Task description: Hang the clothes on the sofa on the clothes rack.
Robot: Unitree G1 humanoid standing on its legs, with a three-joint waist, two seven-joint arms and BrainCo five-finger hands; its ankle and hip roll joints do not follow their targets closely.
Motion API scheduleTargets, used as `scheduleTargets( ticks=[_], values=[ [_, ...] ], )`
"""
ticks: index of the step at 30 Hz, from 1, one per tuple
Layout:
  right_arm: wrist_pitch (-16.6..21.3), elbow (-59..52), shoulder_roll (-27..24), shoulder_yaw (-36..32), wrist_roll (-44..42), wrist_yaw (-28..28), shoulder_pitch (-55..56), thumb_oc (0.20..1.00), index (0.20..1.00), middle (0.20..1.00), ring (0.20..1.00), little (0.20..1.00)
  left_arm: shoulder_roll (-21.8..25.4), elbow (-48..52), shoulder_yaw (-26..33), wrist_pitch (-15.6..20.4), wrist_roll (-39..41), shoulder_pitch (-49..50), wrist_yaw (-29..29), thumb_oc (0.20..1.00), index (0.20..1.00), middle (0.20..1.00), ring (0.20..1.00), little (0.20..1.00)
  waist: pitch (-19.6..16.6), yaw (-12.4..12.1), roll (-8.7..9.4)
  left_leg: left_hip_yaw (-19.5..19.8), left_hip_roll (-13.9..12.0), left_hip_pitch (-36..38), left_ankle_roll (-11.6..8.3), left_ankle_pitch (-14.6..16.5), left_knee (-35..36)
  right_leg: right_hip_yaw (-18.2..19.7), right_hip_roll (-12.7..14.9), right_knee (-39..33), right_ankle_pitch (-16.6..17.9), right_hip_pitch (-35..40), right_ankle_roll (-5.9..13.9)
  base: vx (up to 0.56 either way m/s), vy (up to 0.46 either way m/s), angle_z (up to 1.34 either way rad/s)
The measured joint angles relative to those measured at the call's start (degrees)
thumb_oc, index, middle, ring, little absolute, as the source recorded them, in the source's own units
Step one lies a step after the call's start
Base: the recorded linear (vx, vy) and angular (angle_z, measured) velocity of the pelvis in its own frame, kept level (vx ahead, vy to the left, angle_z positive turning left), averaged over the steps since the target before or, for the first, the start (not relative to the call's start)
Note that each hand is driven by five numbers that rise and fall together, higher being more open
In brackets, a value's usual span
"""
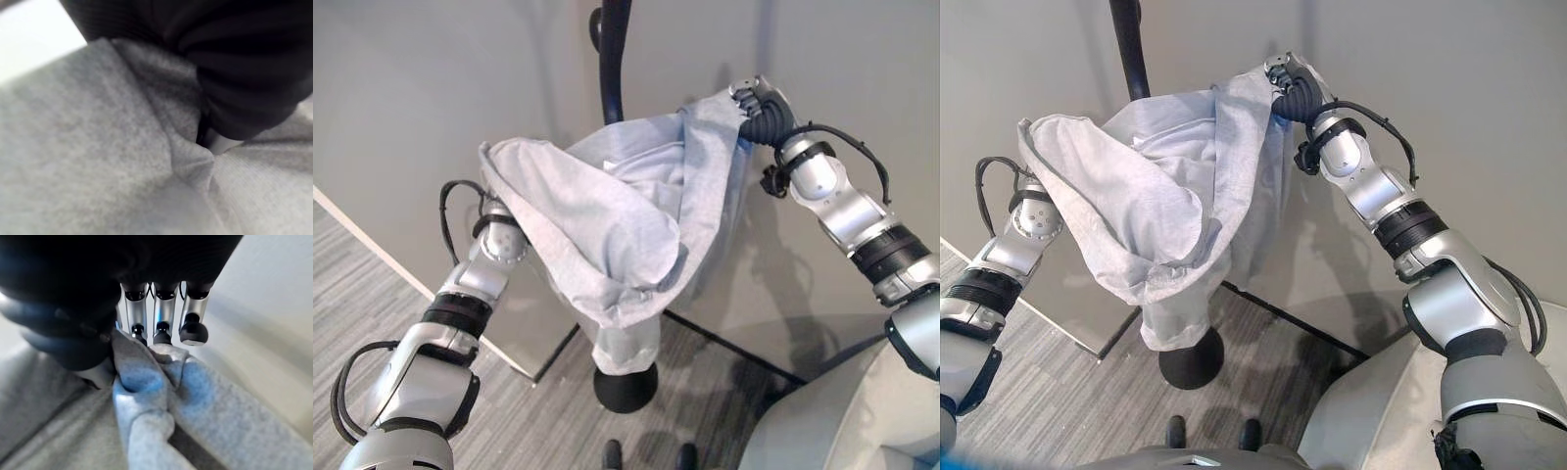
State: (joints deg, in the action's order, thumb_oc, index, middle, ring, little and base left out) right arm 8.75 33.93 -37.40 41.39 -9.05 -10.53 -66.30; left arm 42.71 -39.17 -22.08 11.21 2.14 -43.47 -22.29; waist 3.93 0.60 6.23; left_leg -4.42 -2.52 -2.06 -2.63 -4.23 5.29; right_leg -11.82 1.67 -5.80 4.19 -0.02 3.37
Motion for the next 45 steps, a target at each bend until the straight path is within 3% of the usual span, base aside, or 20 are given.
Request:
scheduleTargets(
  ticks=[9, 18, 29, 30, 35, 36, 37, 38, 45],
  values=[
    [-0.9, 7.4, 4.4, 1.9, 0.2, 1.4, 0.5, 0.200, 0.200, 0.200, 0.200, 0.200, 0.0, 0.1, -0.2, 0.0, 0.0, 0.0, 0.0, 0.200, 0.200, 0.200, 0.200, 0.200, 0.3, -1.1, 0.32, 0.2, 0.0, 0.2, 0.00, 0.0, 0.0, -0.3, 0.0, -0.1, -0.1, 0.3, 0.13, 0.00, 0.001, 0.00],
    [-1.1, 7.6, 7.6, 1.1, 2.4, 2.0, 7.0, 0.200, 0.200, 0.200, 0.200, 0.200, -0.1, 0.2, -0.7, 0.0, 0.0, 0.0, 0.0, 0.200, 0.200, 0.200, 0.200, 0.200, 0.3, -0.9, 0.14, 0.2, 0.0, 0.2, 0.01, 0.0, 0.0, -0.2, 0.1, 0.0, -0.1, 0.2, 0.12, 0.00, 0.000, 0.00],
    [-2.2, 8.9, 9.6, 1.6, 4.7, 2.4, 13.4, 0.200, 0.200, 0.200, 0.200, 0.200, -0.8, 0.1, -2.4, -0.1, 0.0, 0.5, 0.7, 0.200, 0.200, 0.200, 0.200, 0.200, 0.3, -0.6, -1.85, 0.3, 0.1, 0.1, -0.02, 0.0, 0.0, -0.2, 0.1, 0.0, -0.1, 0.1, 0.06, 0.00, 0.000, 0.00],
    [-1.7, 12.4, 12.1, -2.1, 4.8, 2.2, 15.6, 0.200, 0.200, 0.200, 0.200, 0.200, -1.9, 0.0, -4.0, -0.1, 0.0, 0.9, 1.4, 0.200, 0.200, 0.200, 0.200, 0.200, -0.1, -0.7, -2.01, 0.2, 0.1, 0.2, 0.02, 0.0, 0.0, -0.2, 0.2, 0.1, -0.1, 0.3, 0.07, 0.00, 0.000, 0.00],
    [-2.5, 14.5, 13.7, -2.0, 6.8, 2.6, 16.4, 0.200, 0.200, 0.200, 0.200, 0.200, -5.0, -0.8, -5.5, -0.1, 0.0, 1.1, 4.1, 0.200, 0.200, 0.200, 0.200, 0.200, -0.1, -0.7, -2.32, 0.3, 0.2, -0.1, -0.06, 0.0, 0.0, -0.2, 0.2, -0.1, 0.0, 0.0, -0.02, 0.00, 0.000, 0.00],
    [-2.6, 14.5, 13.7, -2.0, 6.8, 2.6, 16.4, 0.200, 0.200, 0.200, 0.200, 0.200, -5.1, -1.6, -6.3, -0.1, 0.0, 1.1, 4.8, 0.391, 0.391, 0.391, 0.391, 0.391, -0.1, -0.7, -2.37, 0.3, 0.2, -0.1, -0.06, 0.0, 0.0, -0.2, 0.2, -0.1, 0.0, 0.0, -0.02, 0.00, 0.000, 0.00],
    [-2.5, 14.5, 13.7, -2.0, 6.8, 2.6, 16.4, 0.721, 0.721, 0.721, 0.721, 0.721, -5.2, -2.1, -7.0, -0.1, 0.0, 1.1, 5.3, 1.000, 1.000, 1.000, 1.000, 1.000, -0.1, -0.6, -2.39, 0.3, 0.2, -0.1, -0.06, 0.0, 0.0, -0.2, 0.2, -0.1, 0.0, 0.0, -0.02, 0.00, 0.000, 0.00],
    [-2.6, 14.5, 13.7, -2.0, 6.8, 2.8, 16.4, 1.000, 1.000, 1.000, 1.000, 1.000, -5.8, -2.8, -7.3, -0.2, 0.0, 1.2, 6.2, 1.000, 1.000, 1.000, 1.000, 1.000, -0.2, -0.7, -2.45, 0.3, 0.2, -0.1, -0.07, 0.0, 0.0, -0.2, 0.2, -0.1, 0.0, 0.0, -0.02, 0.00, 0.000, 0.00],
    [-3.3, 15.1, 13.6, -2.0, 6.8, 3.6, 16.8, 1.000, 1.000, 1.000, 1.000, 1.000, -7.0, -5.7, -7.4, -0.7, 0.0, 3.1, 9.3, 1.000, 1.000, 1.000, 1.000, 1.000, -0.4, -0.7, -2.81, 0.4, 0.2, -0.8, 0.34, -0.3, 0.0, -0.2, 0.2, 0.1, 0.2, -0.8, -0.22, 0.00, 0.000, 0.00]
  ],
)
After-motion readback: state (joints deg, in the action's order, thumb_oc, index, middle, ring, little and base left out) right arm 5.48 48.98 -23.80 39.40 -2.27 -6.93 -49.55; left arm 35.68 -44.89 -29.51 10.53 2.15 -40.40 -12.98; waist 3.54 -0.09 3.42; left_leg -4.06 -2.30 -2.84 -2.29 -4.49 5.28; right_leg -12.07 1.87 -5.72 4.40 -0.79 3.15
